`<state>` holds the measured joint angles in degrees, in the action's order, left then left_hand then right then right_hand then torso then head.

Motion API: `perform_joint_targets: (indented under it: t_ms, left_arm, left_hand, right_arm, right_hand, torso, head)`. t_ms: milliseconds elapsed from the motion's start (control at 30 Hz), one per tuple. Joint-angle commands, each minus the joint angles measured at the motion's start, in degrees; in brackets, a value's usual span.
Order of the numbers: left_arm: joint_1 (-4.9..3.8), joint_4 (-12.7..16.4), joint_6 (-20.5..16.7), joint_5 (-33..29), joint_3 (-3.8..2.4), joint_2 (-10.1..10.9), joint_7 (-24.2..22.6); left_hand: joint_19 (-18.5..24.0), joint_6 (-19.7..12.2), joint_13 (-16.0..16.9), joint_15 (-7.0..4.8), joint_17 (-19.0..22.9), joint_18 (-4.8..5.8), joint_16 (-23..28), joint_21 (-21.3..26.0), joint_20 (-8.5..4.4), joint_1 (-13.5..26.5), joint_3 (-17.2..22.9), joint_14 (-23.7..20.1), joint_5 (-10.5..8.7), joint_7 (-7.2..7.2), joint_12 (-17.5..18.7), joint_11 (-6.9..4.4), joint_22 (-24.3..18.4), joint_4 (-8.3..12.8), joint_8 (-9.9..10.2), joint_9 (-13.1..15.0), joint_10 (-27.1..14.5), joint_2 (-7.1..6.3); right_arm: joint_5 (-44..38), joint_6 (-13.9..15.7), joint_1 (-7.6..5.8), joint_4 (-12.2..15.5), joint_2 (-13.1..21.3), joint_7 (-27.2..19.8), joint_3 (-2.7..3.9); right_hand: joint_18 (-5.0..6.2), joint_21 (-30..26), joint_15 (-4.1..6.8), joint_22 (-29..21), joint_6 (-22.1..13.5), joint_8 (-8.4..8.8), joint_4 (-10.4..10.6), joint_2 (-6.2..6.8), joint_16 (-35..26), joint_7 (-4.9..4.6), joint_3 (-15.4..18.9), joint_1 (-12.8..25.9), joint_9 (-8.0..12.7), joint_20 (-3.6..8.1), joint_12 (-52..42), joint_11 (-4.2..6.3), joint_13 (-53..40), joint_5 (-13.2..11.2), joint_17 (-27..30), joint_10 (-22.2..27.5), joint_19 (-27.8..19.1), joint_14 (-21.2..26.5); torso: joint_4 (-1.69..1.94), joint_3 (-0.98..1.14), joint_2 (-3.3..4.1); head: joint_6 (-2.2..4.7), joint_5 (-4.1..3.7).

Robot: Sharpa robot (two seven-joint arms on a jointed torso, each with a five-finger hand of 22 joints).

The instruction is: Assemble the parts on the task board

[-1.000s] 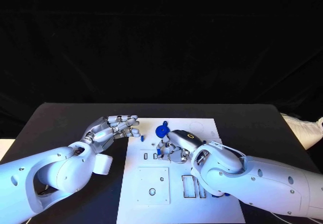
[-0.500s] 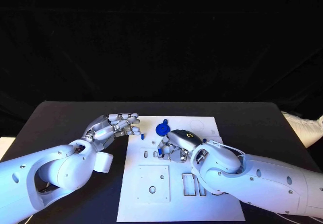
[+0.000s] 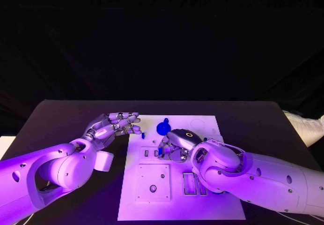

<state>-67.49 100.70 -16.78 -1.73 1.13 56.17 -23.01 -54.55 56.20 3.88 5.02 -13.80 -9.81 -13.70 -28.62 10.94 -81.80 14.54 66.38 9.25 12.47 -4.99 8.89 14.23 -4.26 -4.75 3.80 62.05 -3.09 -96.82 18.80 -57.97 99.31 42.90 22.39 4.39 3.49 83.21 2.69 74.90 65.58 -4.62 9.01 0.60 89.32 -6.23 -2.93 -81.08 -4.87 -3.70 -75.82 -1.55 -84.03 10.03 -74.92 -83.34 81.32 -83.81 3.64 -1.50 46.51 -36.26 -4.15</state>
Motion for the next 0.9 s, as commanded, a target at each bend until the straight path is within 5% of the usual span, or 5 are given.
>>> perform_joint_targets:
  t_ms: [33,500,733,900]
  left_arm:
    - [-0.01,0.12,1.15,0.21,-0.02,-0.04,-0.3]
    - [-0.01,0.1,1.16,0.21,-0.02,0.03,-0.26]
    - [-0.01,0.09,1.22,0.21,-0.02,0.06,-0.16]
    - [-0.01,0.1,1.3,0.21,-0.02,0.07,-0.08]
  left_hand:
    - [0.32,0.02,-0.05,0.32,-0.06,-0.33,0.39,-0.2,0.05,0.3,0.28,-0.06,-0.29,0.27,0.39,0.11,0.07,-0.11,0.26,-0.05,0.13,-0.42]
    - [0.32,0.02,-0.05,0.32,-0.06,-0.33,0.39,-0.2,0.05,0.3,0.28,-0.06,-0.29,0.27,0.39,0.11,0.07,-0.11,0.26,-0.05,0.13,-0.42]
    - [0.32,0.02,-0.05,0.32,-0.06,-0.33,0.39,-0.2,0.05,0.3,0.28,-0.06,-0.29,0.27,0.39,0.11,0.07,-0.11,0.26,-0.05,0.13,-0.42]
    - [0.52,0.03,-0.05,0.34,-0.19,-0.33,0.56,-0.43,0.06,0.4,0.55,-0.07,-0.31,0.29,0.52,0.13,0.24,0.06,0.34,-0.05,0.17,-0.46]
  right_arm:
    - [-1.02,-4.86,0.49,-0.14,0.08,2.12,-0.41]
    - [-1.7,-4.73,0.68,0.36,0.25,3.48,-0.44]
    - [-1.97,-3.05,0.73,0.36,0.19,4.47,-0.44]
    - [-2.08,-0.61,0.86,0.4,0.13,4.82,-0.45]
  right_hand:
    - [-0.43,-0.32,-0.33,1.85,-0.63,0.38,0.14,0.71,-0.2,0.03,0.33,0.18,-0.06,-0.25,0.14,0.12,3.39,-0.31,-13.01,-0.68,-0.37,-5.73]
    - [-0.35,-0.56,-0.7,1.54,-1.62,0.85,1.1,2.12,-0.35,-0.42,0.77,1.42,0.17,-0.62,1.07,-0.29,3.92,-0.12,-12.68,-0.24,-0.58,-5.66]
    - [-0.27,-0.83,-1.13,1.18,-3.41,1.01,3.37,3.36,-0.46,-0.89,1.5,3.7,0.63,-1.03,3.59,-0.77,5.56,-3.19,-12.45,0.93,-0.81,-5.61]
    - [-0.17,-1.16,-1.53,0.72,-5.86,1.08,4.92,4.49,-0.63,-1.45,2.32,4.59,1.05,-1.37,4.99,-1.27,6.54,-3.06,-12.11,1.71,-1.13,-5.53]
  torso:
    - [0.04,0.0,-0.03]
    - [0.02,-0.03,-0.06]
    - [-0.01,-0.02,-0.08]
    - [0.0,-0.01,-0.07]
  head:
    - [-0.06,0.0]
    - [-0.13,0.03]
    - [-0.09,0.01]
    - [-0.08,-0.02]
